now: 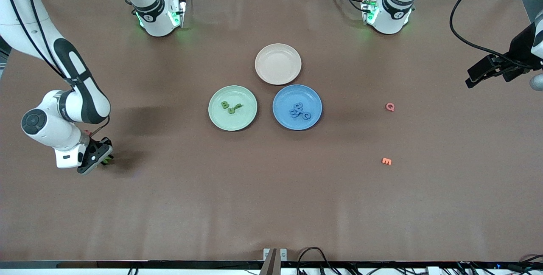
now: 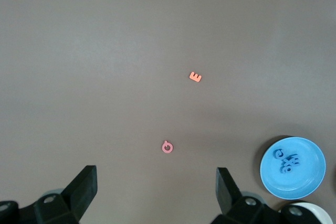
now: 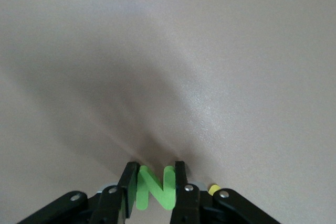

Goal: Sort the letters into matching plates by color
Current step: 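Lift green N with the right gripper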

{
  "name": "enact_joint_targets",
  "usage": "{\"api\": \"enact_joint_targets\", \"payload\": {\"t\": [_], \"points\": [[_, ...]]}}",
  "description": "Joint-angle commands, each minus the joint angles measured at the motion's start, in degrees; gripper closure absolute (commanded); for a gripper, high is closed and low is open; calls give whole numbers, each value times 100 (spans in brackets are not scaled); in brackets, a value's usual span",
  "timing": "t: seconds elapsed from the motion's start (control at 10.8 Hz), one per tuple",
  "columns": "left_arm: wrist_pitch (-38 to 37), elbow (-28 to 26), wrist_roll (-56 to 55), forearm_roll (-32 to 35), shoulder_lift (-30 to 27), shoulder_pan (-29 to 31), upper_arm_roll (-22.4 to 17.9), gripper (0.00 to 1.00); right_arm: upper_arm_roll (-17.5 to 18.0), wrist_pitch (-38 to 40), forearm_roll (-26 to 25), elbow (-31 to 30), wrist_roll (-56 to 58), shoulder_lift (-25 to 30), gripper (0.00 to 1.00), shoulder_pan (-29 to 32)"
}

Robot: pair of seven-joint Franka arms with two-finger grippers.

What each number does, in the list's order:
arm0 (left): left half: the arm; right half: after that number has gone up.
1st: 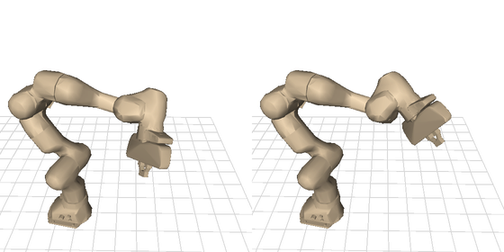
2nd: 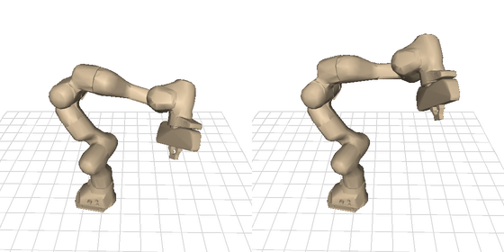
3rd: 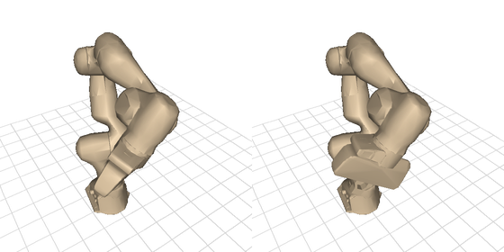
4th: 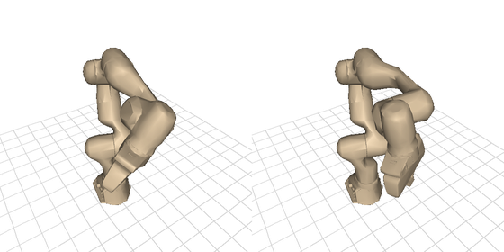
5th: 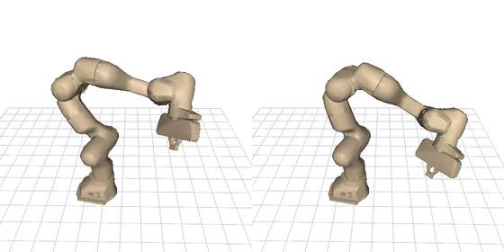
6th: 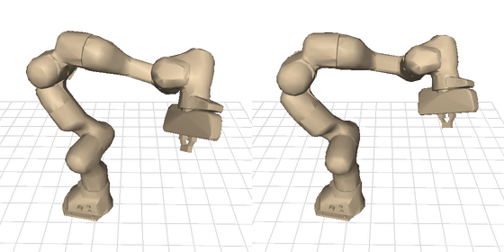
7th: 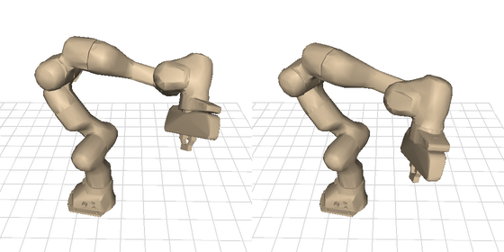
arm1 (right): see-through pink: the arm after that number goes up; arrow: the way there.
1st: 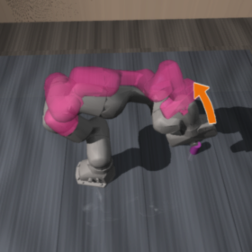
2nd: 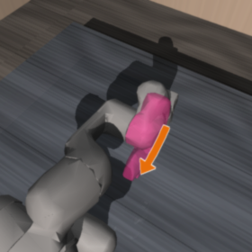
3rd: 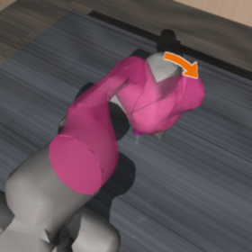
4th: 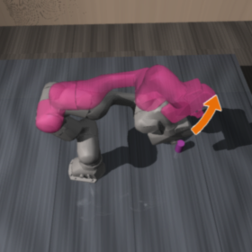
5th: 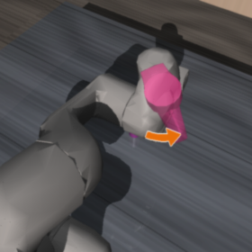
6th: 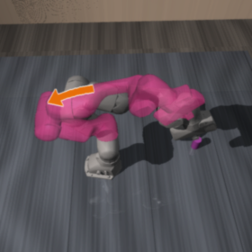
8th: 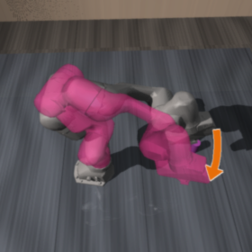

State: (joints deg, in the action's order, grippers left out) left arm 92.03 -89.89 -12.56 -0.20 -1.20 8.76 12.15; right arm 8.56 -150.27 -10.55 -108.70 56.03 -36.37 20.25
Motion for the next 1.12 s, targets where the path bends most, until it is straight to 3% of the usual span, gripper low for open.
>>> {"api": "enact_joint_targets", "payload": {"t": [0.0, 0.56, 1.02], "points": [[-124, 139, 404, 152, 103, -15, -11, 0, 181, -11, -79, -125, -180, 69, 91, 155], [-133, 139, 536, 143, 103, -15, -20, 0, 199, 252, -79, -151, -1329, 341, 93, 23], [-194, 130, 536, 152, 138, 3, -28, 0, 208, 954, -61, -160, -3506, 736, 93, -441]]}}
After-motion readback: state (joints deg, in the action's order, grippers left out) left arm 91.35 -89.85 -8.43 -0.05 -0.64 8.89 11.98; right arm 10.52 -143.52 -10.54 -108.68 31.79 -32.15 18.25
